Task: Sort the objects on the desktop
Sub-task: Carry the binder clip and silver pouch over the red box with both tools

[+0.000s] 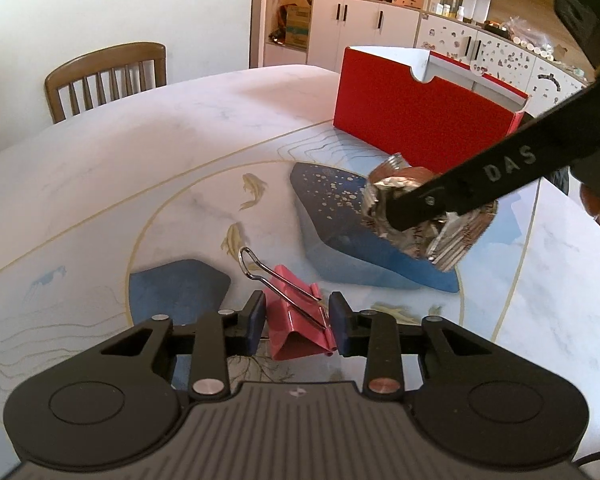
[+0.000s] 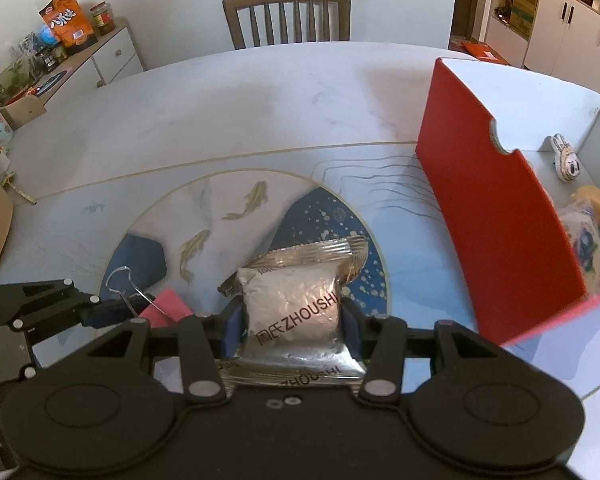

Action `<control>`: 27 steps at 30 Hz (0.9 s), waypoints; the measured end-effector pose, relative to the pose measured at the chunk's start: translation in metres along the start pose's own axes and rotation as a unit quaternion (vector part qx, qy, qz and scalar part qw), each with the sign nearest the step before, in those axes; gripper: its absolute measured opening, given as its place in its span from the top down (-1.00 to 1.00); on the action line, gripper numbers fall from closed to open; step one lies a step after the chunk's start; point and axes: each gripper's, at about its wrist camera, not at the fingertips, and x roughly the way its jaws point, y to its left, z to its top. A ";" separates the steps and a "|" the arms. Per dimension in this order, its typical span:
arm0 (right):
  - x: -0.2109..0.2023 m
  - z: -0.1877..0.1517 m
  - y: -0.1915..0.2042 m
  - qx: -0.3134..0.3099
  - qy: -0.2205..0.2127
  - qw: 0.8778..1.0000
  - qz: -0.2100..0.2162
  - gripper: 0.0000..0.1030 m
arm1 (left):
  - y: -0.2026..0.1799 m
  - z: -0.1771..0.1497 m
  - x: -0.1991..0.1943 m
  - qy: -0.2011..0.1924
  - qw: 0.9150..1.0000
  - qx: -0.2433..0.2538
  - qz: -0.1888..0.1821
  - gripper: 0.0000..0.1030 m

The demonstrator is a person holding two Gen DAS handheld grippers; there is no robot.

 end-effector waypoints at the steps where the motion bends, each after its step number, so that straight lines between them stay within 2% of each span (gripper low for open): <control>1: -0.002 -0.002 0.000 -0.002 0.000 1.000 -0.002 0.07 | -0.001 0.000 0.000 -0.001 1.000 0.000 0.000 0.36; 8: -0.020 -0.019 -0.012 -0.003 -0.006 1.000 -0.007 0.07 | -0.009 0.000 -0.007 -0.012 1.000 -0.001 -0.001 0.42; 19: -0.055 -0.044 -0.044 0.036 -0.017 0.999 -0.007 0.08 | -0.026 0.007 -0.013 -0.014 1.000 0.007 -0.011 0.45; 27: -0.086 -0.060 -0.073 0.049 -0.028 0.998 -0.015 0.08 | -0.035 0.014 -0.017 -0.015 1.000 -0.011 -0.021 0.45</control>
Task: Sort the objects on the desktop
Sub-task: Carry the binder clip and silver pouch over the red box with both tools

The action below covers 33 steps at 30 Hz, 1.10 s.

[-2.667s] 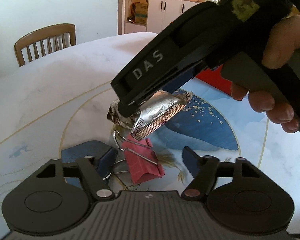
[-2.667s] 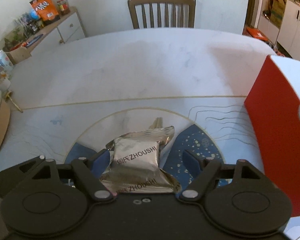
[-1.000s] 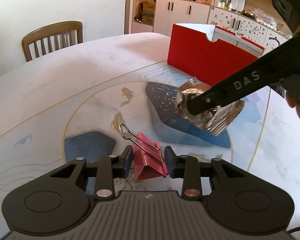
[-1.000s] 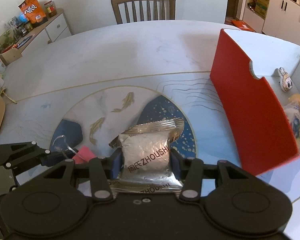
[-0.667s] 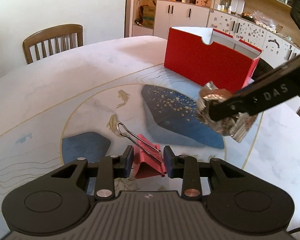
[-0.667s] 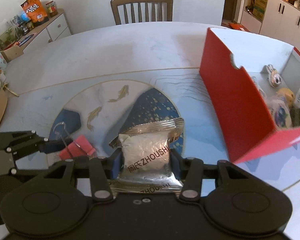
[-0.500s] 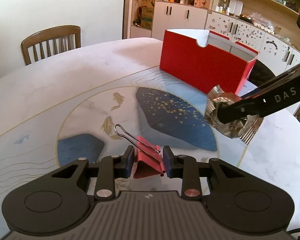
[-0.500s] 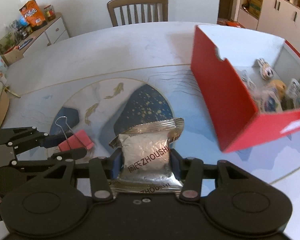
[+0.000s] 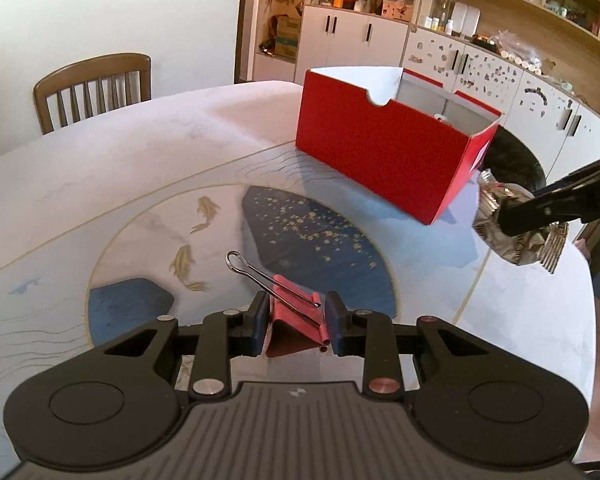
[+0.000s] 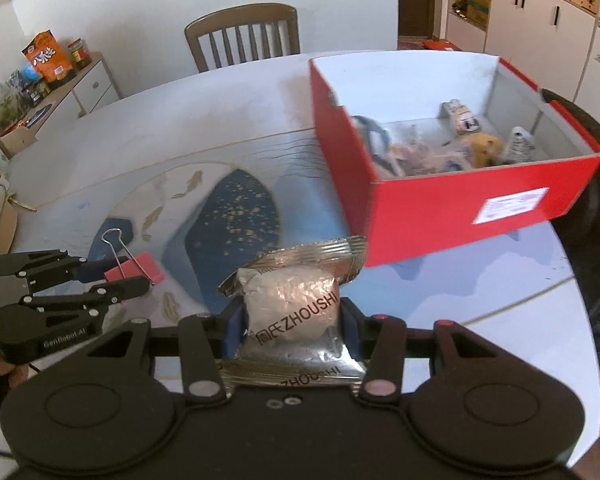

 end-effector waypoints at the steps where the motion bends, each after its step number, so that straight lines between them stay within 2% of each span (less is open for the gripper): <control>1: -0.004 0.000 -0.003 0.000 -0.002 1.000 -0.001 0.08 | -0.002 0.002 -0.001 -0.001 1.000 -0.005 -0.004 0.45; 9: -0.030 0.003 -0.033 0.004 -0.010 1.000 -0.003 0.08 | -0.025 0.028 -0.008 -0.022 0.999 -0.022 -0.027 0.45; 20: -0.053 0.023 -0.088 0.003 -0.028 1.000 -0.007 0.08 | -0.072 0.084 0.000 -0.055 0.997 -0.018 -0.051 0.45; 33: -0.054 0.076 -0.152 -0.030 -0.063 0.998 -0.005 0.08 | -0.126 0.159 0.048 -0.089 0.995 0.012 -0.051 0.45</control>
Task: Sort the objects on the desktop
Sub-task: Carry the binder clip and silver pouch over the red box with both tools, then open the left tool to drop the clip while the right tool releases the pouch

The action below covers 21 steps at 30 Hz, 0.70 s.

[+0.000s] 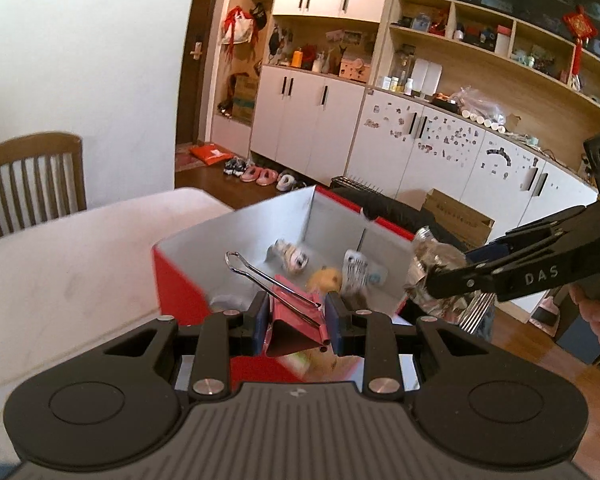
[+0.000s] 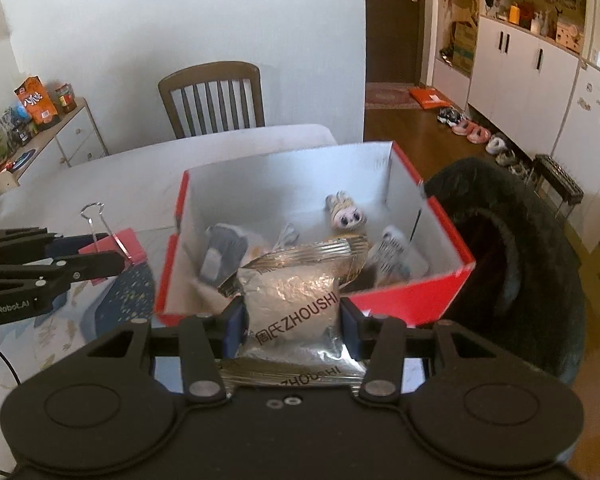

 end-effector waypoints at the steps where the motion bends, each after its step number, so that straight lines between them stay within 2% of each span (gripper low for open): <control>1: 0.002 0.003 -0.004 -0.003 -0.001 1.000 0.001 0.08 | -0.003 0.005 0.008 -0.001 1.000 0.005 0.001 0.45; 13: 0.046 0.033 -0.044 -0.025 -0.001 1.000 0.004 0.08 | -0.019 0.046 0.097 0.025 0.999 0.023 0.019 0.45; 21: 0.084 0.038 -0.054 -0.013 0.012 1.000 0.016 0.09 | -0.025 0.041 0.153 0.074 0.995 0.050 0.045 0.45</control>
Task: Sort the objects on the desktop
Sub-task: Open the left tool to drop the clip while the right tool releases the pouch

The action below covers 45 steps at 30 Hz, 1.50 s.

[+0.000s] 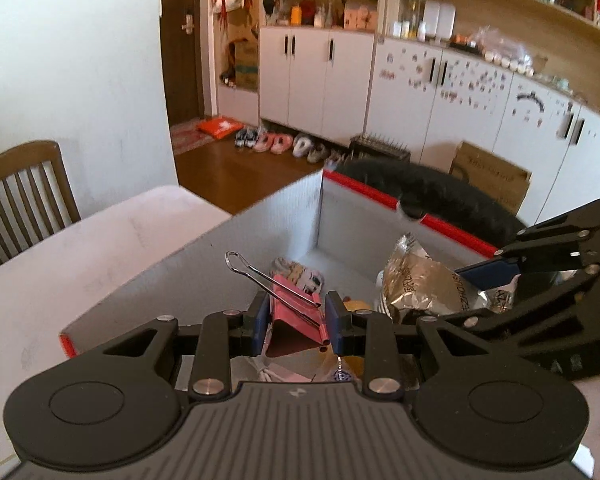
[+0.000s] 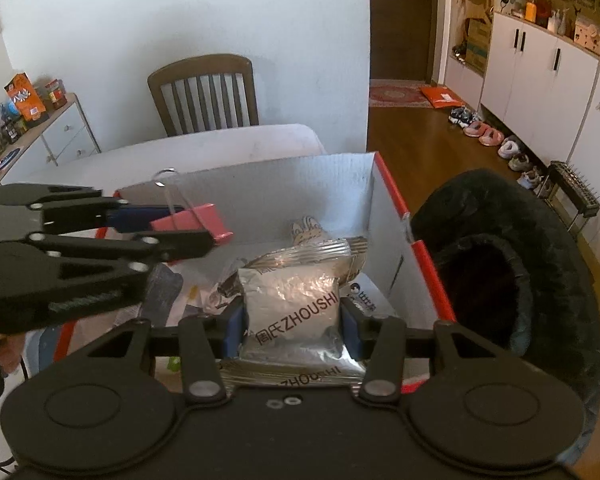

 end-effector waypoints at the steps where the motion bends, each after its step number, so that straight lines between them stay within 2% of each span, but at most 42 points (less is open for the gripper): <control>1: 0.004 0.000 0.000 -0.002 0.002 1.000 0.001 0.09 | 0.000 0.000 0.007 0.008 1.000 0.000 0.003 0.45; 8: 0.027 -0.006 0.001 -0.013 0.012 1.000 -0.007 0.09 | 0.008 0.005 0.040 0.060 0.998 -0.011 0.000 0.45; 11: 0.032 -0.009 0.003 -0.018 0.015 1.000 -0.006 0.09 | 0.010 0.009 0.051 0.084 0.996 0.000 -0.005 0.45; 21: 0.041 -0.022 0.012 -0.023 0.021 0.999 -0.007 0.09 | 0.011 0.011 0.079 0.155 0.988 -0.008 -0.025 0.45; 24: 0.042 -0.021 0.010 -0.020 0.020 1.000 -0.007 0.07 | 0.011 0.010 0.081 0.164 0.986 -0.010 -0.025 0.45; 29: 0.042 -0.021 0.007 -0.013 0.026 1.000 -0.005 0.03 | 0.017 0.011 0.076 0.164 0.985 -0.030 -0.036 0.44; 33: 0.040 -0.020 0.006 -0.011 0.022 1.000 -0.011 -0.24 | 0.021 0.010 0.063 0.149 0.987 -0.044 -0.042 0.44; 42: 0.023 -0.015 0.007 -0.007 -0.005 1.000 -0.015 -0.25 | 0.023 0.008 0.017 0.095 0.993 -0.032 -0.060 0.43; 45: 0.013 -0.015 0.010 -0.009 -0.018 1.000 -0.022 -0.25 | 0.021 0.007 -0.002 0.076 0.995 -0.026 -0.055 0.43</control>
